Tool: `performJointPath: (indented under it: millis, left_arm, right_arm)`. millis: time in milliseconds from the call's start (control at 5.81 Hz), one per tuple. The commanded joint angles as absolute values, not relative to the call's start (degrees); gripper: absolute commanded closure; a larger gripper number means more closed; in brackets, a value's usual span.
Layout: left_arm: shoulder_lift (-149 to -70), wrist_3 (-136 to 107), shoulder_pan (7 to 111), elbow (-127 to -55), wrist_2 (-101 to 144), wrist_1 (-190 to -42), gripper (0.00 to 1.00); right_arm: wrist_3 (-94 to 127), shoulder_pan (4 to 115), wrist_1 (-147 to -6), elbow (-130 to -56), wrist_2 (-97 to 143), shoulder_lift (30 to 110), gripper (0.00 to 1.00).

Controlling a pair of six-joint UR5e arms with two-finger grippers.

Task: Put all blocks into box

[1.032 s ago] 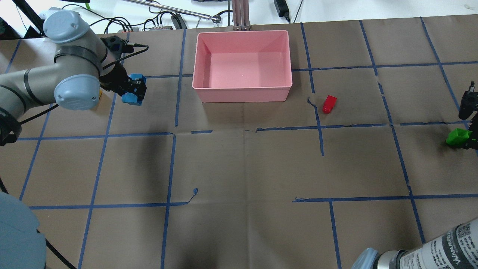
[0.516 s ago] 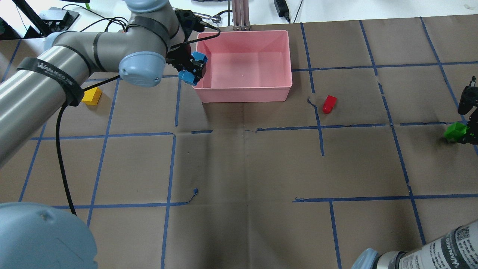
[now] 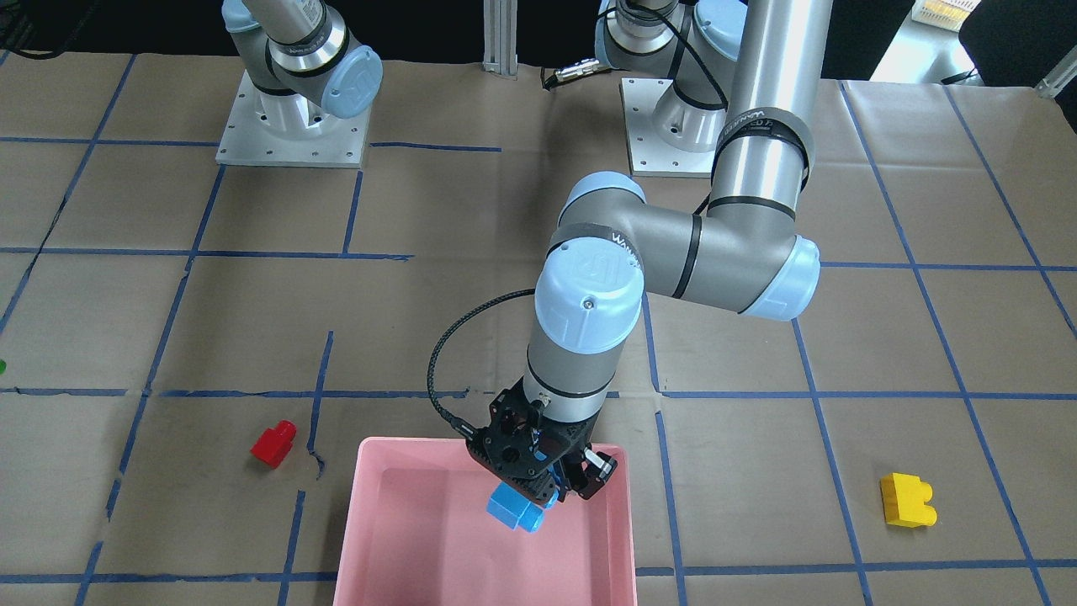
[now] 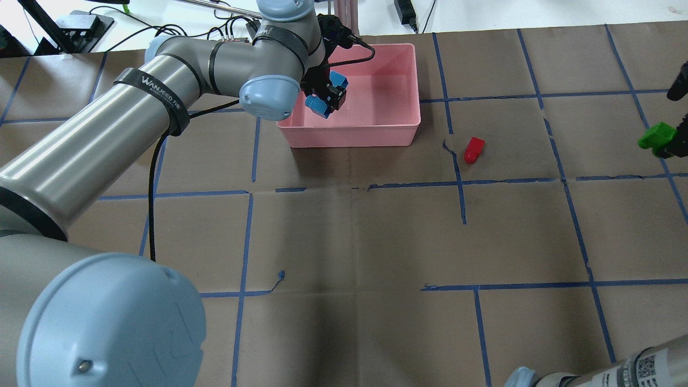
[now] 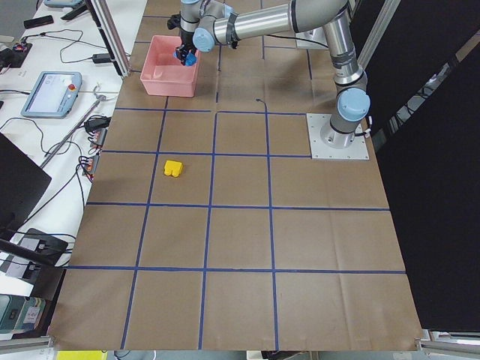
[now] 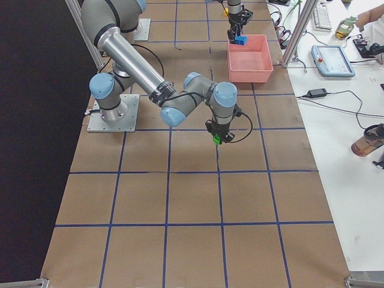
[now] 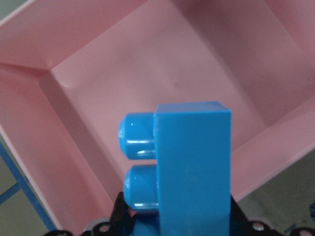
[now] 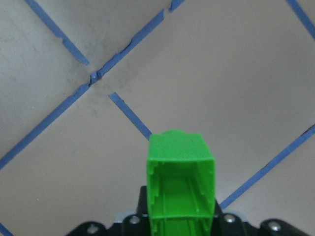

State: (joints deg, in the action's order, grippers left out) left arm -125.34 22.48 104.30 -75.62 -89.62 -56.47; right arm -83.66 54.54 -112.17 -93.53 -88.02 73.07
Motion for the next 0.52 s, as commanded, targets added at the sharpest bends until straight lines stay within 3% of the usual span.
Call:
performJointPath:
  millis: [0,172,344]
  left_arm:
    - [-129.8,22.4,104.2,-72.6,-89.6,-56.3,0.95]
    - [-130.7,22.5,104.0,-72.5,-90.3,-56.3,0.19]
    - [-129.5,22.5,103.3,-72.4,-90.5,-57.3,0.00]
  right_arm:
    - [-69.8,60.8,-106.0,-85.7,-85.8,73.0,0.91]
    - [-60.6,64.5,-106.1,-85.6,-84.2,72.7,0.91]
    - [-49.0,69.5,-107.0,-85.4,-83.2,71.7,0.91]
